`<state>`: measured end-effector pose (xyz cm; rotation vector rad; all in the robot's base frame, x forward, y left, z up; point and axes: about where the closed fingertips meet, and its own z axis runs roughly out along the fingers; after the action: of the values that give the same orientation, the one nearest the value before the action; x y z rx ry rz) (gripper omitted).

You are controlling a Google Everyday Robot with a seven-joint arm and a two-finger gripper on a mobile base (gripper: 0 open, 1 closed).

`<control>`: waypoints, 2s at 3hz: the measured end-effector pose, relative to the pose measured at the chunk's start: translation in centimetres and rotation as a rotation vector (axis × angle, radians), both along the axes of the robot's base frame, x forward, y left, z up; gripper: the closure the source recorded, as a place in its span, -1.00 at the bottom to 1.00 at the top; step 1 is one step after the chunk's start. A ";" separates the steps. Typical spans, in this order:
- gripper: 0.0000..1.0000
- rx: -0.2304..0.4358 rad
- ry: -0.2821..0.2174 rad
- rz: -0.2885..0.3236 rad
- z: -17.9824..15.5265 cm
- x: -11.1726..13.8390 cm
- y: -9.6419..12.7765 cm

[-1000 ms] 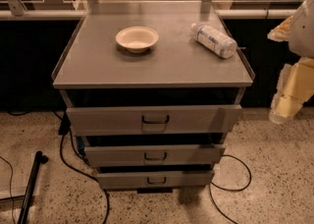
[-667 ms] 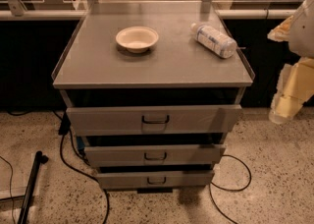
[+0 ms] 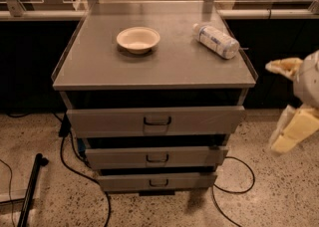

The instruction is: Open bottom drawer

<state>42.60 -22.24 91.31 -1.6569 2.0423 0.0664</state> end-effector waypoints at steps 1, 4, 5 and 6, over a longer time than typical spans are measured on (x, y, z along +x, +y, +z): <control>-1.00 0.102 -0.047 0.037 -5.4 0.1 0.0; -1.00 0.155 -0.009 0.058 -11.8 0.3 1.0; -1.00 0.251 0.059 -0.007 -15.7 0.8 2.8; -1.00 0.348 0.123 -0.064 -20.6 1.4 4.8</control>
Offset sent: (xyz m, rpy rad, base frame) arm 0.0093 0.0102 -0.1769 0.1704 0.0168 0.0890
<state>44.01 -17.44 70.69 -1.4003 2.0320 0.4840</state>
